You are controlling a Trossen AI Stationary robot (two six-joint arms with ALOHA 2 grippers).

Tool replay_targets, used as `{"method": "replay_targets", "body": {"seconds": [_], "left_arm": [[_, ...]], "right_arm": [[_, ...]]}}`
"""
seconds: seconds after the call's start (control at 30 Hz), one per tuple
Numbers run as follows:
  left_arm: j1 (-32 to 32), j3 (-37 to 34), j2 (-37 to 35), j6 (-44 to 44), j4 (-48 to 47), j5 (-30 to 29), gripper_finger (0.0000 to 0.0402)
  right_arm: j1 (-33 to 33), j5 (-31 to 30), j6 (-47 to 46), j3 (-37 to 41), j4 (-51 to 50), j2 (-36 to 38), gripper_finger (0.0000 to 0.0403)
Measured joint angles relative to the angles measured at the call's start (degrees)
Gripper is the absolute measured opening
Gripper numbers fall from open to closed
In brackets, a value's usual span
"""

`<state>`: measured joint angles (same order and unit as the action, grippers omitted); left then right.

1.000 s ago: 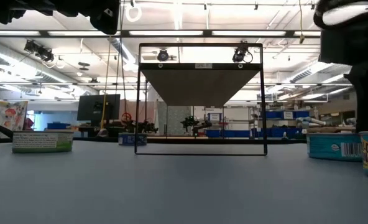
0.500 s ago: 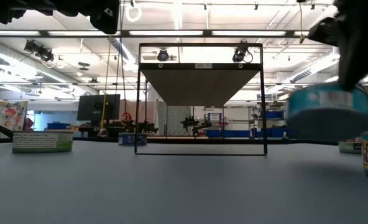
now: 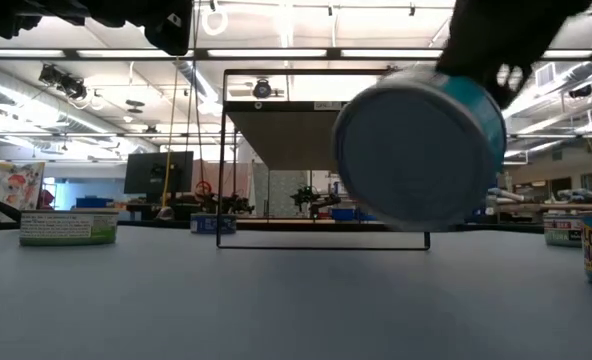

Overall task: Stack canned seafood by type on shelf
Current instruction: Stack the yellow-blue tuna can on top of the other yellow-blue tuna can on the shelf

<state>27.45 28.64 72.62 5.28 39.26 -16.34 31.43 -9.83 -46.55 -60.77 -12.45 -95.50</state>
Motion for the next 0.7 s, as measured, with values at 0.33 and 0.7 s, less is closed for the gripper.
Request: {"method": "replay_targets", "body": {"seconds": [0.33, 0.7], "left_arm": [[0.0, 0.0, 0.0, 0.0, -0.1, 0.0, 0.0005], [0.0, 0.0, 0.0, -1.1, 0.1, 0.0, 0.0005]], "right_arm": [[-0.9, 2.6, -8.6, 13.0, 21.9, 0.1, 0.0000], [-1.2, 3.1, -8.8, 13.9, 21.3, 0.2, 0.0004]]}}
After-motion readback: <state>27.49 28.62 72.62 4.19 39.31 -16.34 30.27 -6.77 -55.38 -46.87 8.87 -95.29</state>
